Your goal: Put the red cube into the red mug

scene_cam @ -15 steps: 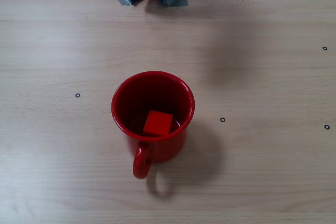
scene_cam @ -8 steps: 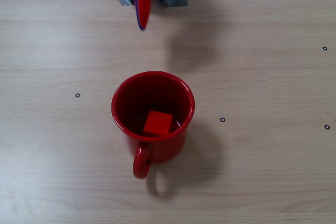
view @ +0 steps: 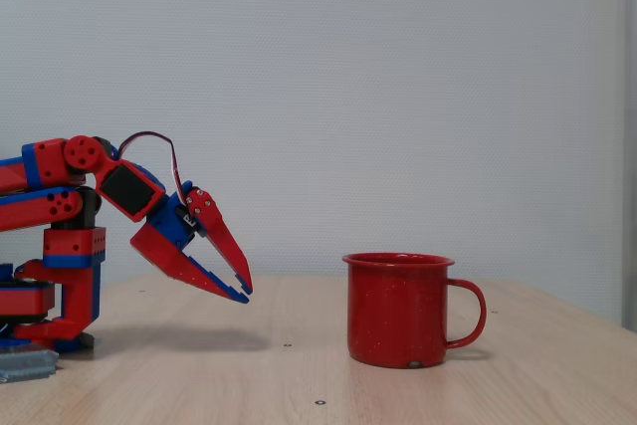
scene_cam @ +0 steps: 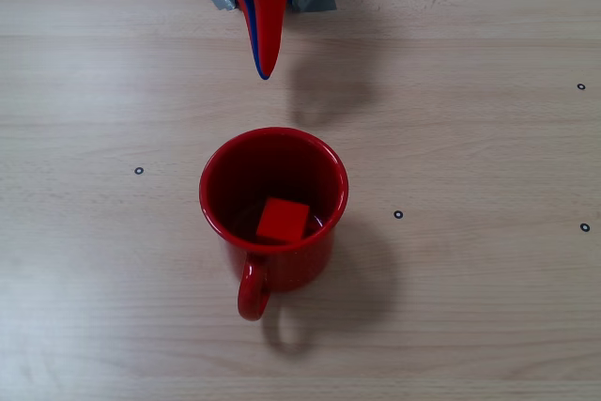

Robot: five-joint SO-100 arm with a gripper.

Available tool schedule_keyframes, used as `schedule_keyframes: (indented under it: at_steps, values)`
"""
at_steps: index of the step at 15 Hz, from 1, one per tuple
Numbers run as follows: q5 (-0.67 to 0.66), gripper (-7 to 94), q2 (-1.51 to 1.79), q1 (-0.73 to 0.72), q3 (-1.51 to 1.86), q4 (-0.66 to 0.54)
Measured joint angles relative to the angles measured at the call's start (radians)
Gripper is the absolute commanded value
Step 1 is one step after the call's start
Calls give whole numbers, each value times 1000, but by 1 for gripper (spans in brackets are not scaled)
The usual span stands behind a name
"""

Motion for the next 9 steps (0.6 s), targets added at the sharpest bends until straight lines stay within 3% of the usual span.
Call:
schedule_keyframes:
  at_steps: [3,9]
  values:
    - [55,4,0,0,0,0]
    - [55,0,0,0,0,0]
